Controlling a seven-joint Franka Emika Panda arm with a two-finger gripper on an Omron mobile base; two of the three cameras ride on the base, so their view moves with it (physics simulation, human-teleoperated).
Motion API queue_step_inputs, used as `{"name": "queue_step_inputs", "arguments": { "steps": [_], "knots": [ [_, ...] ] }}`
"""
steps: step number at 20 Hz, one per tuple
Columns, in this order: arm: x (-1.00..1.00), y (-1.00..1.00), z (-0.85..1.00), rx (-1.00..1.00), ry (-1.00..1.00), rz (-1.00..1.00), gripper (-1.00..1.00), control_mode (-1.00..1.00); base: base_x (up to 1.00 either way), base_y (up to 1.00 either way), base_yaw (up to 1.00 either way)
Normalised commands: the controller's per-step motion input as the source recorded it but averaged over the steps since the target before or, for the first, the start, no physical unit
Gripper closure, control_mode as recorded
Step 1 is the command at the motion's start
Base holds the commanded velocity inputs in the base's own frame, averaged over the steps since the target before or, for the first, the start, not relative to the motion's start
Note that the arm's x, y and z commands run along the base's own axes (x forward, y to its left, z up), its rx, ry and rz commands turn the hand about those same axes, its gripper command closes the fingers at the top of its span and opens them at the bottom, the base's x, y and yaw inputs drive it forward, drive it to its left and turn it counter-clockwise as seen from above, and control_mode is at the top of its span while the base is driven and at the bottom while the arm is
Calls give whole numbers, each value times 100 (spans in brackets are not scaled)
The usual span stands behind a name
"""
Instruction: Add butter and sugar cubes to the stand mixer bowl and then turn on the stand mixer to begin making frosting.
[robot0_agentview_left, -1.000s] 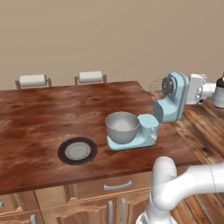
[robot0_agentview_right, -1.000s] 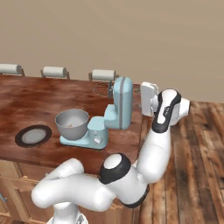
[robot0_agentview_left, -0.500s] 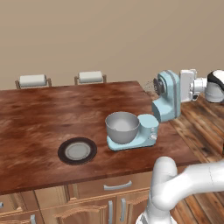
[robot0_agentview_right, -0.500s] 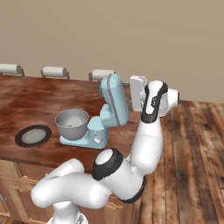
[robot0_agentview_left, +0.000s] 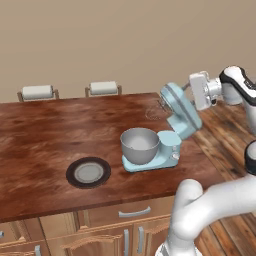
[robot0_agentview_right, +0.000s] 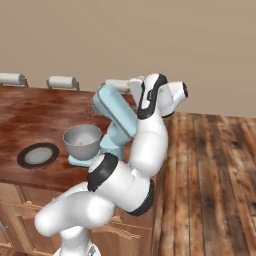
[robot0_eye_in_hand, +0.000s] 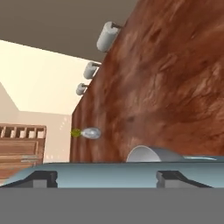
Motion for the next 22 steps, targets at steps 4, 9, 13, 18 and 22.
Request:
{"name": "queue_step_inputs", "arguments": {
  "steps": [4,9,13,18,22],
  "knots": [
    [-36,100,-8,-33,0,0,-100,-100,0,0,0],
    [-43,100,-24,-37,2,-2,-100,-100,0,0,0],
    [-52,80,-35,-38,2,-4,-100,-100,0,0,0],
    [-67,17,-29,-33,0,-3,-100,-100,0,0,0],
    [-67,0,-12,-27,0,-1,-100,-100,0,0,0]
  ]
}}
